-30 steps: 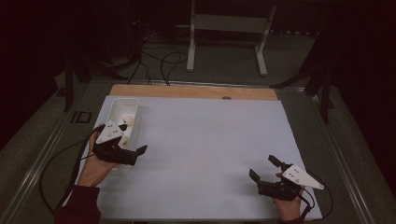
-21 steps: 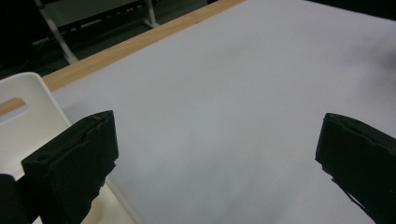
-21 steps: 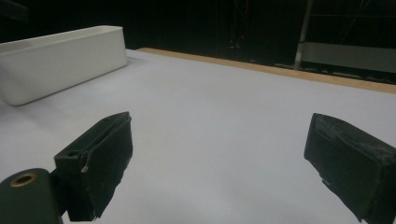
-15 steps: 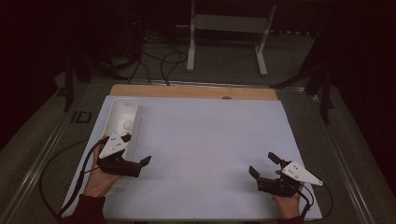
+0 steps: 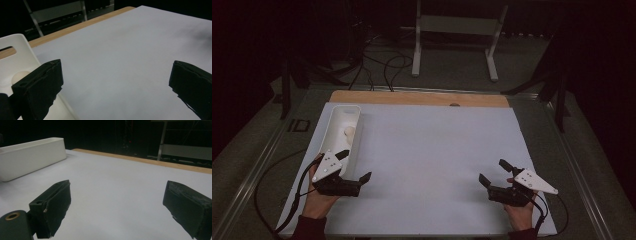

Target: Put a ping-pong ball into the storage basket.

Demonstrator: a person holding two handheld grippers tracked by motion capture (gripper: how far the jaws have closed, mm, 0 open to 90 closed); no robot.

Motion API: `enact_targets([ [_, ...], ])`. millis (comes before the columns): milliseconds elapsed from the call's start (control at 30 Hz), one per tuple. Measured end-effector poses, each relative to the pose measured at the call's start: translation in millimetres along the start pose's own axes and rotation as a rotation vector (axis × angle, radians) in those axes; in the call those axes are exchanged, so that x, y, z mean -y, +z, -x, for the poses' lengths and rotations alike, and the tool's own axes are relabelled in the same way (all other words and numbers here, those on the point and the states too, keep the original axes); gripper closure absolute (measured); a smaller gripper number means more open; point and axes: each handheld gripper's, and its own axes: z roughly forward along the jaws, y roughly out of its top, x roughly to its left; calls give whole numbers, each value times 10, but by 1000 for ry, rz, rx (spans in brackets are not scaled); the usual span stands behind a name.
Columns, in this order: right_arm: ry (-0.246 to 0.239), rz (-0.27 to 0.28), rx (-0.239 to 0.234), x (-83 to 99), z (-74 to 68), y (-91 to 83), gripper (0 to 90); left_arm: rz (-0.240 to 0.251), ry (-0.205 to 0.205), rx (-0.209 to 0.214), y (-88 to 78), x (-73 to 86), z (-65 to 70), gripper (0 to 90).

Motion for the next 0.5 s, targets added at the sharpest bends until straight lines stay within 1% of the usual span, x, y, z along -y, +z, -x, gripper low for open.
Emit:
enact_targets([
  [167,-7,1,-4,-19,-15,12,73,17,-19,-6,-32,39,-26,0],
  [333,-5,8,-10,-21,-36,-16,73,27,-22,-11,-62,61,-30,0],
  [433,-12,11,-11,-21,-52,-23,73,31,-33,-11,-65,73,-35,0],
  [500,-21,8,-15,-22,-75,-22,74,31,-33,-11,-60,72,-36,0],
])
